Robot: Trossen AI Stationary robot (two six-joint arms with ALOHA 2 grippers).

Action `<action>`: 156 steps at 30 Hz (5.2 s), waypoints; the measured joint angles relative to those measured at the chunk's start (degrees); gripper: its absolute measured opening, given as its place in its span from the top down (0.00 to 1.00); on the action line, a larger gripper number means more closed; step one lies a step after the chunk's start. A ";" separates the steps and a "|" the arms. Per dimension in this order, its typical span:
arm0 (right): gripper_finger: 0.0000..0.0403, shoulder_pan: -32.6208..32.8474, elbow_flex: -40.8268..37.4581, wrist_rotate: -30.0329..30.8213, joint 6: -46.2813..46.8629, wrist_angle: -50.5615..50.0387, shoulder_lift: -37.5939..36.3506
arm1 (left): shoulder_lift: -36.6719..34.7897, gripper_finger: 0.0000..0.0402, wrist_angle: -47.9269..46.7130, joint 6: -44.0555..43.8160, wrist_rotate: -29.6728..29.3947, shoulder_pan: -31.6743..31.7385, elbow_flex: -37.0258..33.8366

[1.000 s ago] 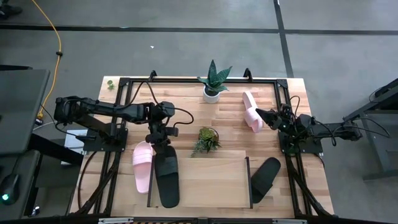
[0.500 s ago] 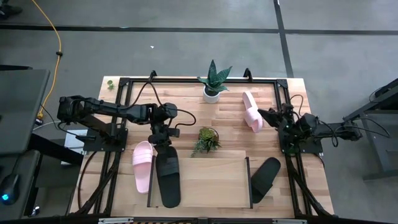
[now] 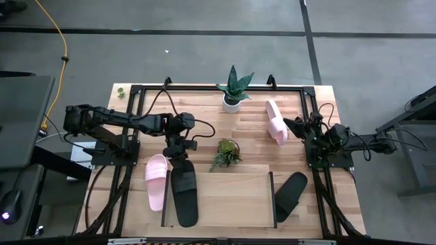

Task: Pick and place slides into the shelf
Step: Put the top black slide on the shelf

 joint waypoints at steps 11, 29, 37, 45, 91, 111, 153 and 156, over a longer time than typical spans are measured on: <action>1.00 0.01 0.00 0.00 0.00 -0.03 0.00 | 0.00 0.87 -0.30 0.00 -0.41 0.00 0.02; 1.00 0.01 0.00 -0.02 0.00 -0.07 0.00 | -0.02 0.69 -0.24 -1.05 1.67 1.61 0.02; 1.00 0.01 0.00 0.00 0.00 -0.13 0.00 | -0.04 0.73 -0.19 -0.47 2.00 5.48 0.02; 1.00 0.00 0.00 0.00 0.57 -0.98 0.00 | -0.07 0.66 -0.22 -1.24 1.92 5.64 0.02; 1.00 -0.01 0.00 1.81 1.07 -3.91 0.02 | -0.09 0.70 -4.08 5.40 -6.77 3.80 0.02; 1.00 0.00 0.00 1.73 1.07 -4.46 0.02 | -4.22 0.70 -3.82 5.37 -9.04 14.04 0.02; 1.00 -0.01 0.00 -1.77 3.34 -3.39 -0.02 | -12.70 0.70 -45.04 22.13 -92.95 -12.28 41.71; 1.00 -0.01 0.00 -2.87 4.57 -2.82 -0.02 | -12.34 0.70 -44.94 20.00 -96.21 -15.52 41.88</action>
